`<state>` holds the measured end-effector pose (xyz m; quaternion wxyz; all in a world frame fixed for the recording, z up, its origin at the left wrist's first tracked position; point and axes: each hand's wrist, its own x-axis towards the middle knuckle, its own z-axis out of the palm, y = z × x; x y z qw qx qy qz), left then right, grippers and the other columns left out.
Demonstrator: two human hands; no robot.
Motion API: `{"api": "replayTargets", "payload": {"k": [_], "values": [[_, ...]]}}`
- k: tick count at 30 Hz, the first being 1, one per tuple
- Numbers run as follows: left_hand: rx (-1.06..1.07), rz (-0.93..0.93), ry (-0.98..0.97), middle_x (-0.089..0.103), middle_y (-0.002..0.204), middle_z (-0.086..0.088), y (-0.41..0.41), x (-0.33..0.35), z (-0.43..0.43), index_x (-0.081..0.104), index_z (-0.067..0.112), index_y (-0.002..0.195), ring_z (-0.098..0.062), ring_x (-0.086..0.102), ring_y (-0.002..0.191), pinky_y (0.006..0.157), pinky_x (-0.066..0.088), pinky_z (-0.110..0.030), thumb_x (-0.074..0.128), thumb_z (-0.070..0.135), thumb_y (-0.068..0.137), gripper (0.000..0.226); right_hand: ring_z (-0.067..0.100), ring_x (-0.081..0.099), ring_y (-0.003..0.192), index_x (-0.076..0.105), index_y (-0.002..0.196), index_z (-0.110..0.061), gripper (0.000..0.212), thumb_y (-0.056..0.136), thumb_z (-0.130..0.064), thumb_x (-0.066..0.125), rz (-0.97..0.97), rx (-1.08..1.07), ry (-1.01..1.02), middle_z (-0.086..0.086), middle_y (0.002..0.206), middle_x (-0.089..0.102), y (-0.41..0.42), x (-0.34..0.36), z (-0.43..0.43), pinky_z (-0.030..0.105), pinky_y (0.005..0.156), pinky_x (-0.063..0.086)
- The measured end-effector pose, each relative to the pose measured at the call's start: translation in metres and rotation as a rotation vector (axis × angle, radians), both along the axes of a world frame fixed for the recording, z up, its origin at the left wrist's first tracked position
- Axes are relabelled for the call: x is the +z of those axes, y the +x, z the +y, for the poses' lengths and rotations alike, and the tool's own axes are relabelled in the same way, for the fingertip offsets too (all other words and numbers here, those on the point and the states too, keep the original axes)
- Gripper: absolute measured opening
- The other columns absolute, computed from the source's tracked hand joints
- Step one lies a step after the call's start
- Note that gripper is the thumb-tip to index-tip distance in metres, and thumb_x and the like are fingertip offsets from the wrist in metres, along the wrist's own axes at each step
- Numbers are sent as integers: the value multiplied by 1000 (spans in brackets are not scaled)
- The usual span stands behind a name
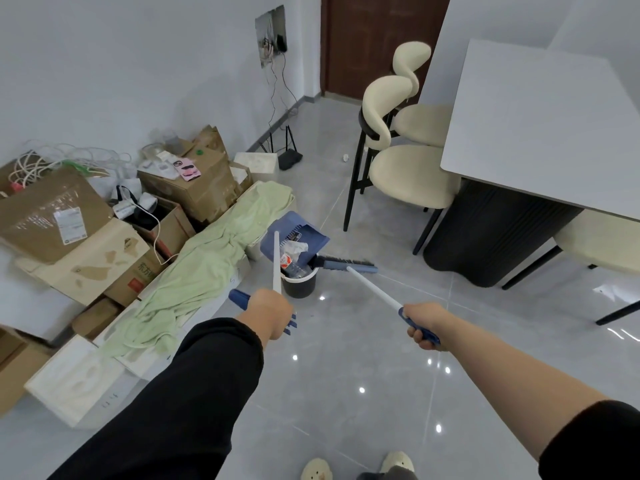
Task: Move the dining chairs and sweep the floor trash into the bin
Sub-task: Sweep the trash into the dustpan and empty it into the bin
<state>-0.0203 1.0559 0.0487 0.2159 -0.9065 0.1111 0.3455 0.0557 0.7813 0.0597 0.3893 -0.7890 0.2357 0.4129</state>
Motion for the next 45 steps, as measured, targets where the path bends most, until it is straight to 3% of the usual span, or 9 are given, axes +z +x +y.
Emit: {"api": "replayTargets", "payload": {"k": [2, 6, 11, 23, 27, 32, 39, 45], "values": [[-40, 25, 102, 55, 134, 0, -3, 3, -5, 51, 15, 131, -25, 54, 121, 95, 44, -36, 53, 25, 93, 40, 10, 36, 40, 53, 94, -6, 13, 93, -17, 47, -7, 11, -2, 6, 60, 47, -1, 0, -1, 15, 39, 30], [-61, 9, 172, 59, 127, -2, -13, 3, -6, 53, 12, 127, -27, 58, 114, 88, 46, -35, 53, 21, 94, 34, 11, 33, 39, 53, 95, -6, 14, 93, -17, 45, -42, 43, -20, 6, 59, 44, 0, 4, -5, 15, 41, 27], [-87, 3, 204, 60, 123, -5, -18, 2, -9, 55, 11, 123, -26, 59, 111, 88, 46, -34, 54, 18, 93, 31, 11, 32, 36, 56, 107, -5, 22, 95, -19, 44, -62, 62, -46, 6, 57, 43, 2, 5, -2, 15, 41, 27], [-48, 2, 202, 56, 132, -4, -20, 9, -6, 51, 11, 131, -28, 58, 114, 87, 47, -35, 57, 19, 92, 40, 11, 32, 38, 55, 118, -9, 27, 96, -18, 40, -107, 98, -42, 7, 58, 42, 9, 13, -7, 16, 43, 27], [-75, -40, 189, 59, 125, -7, -22, 14, -9, 49, 10, 129, -29, 58, 113, 85, 47, -35, 55, 19, 94, 37, 11, 32, 36, 55, 120, -9, 29, 96, -17, 40, -105, 89, -40, 7, 58, 42, 11, 12, -9, 15, 42, 27], [-92, -63, 197, 60, 125, -5, -22, 14, -6, 50, 11, 127, -28, 60, 110, 72, 42, -34, 56, 17, 92, 36, 11, 32, 34, 55, 120, -11, 29, 96, -18, 40, -101, 83, -60, 7, 58, 43, 12, 9, -10, 16, 42, 27], [-159, -95, 210, 61, 120, -8, -16, 21, -9, 50, 10, 125, -29, 61, 108, 81, 49, -36, 55, 17, 93, 33, 11, 31, 34, 55, 112, -8, 23, 97, -20, 42, -81, 72, -66, 7, 56, 43, 7, 7, -6, 16, 42, 27], [-117, -122, 168, 61, 117, -8, -15, 15, -16, 50, 9, 123, -29, 62, 105, 76, 47, -35, 55, 16, 92, 33, 10, 30, 31, 56, 114, -6, 26, 97, -19, 41, -64, 74, -38, 6, 54, 41, 4, 5, -1, 14, 40, 27]]}}
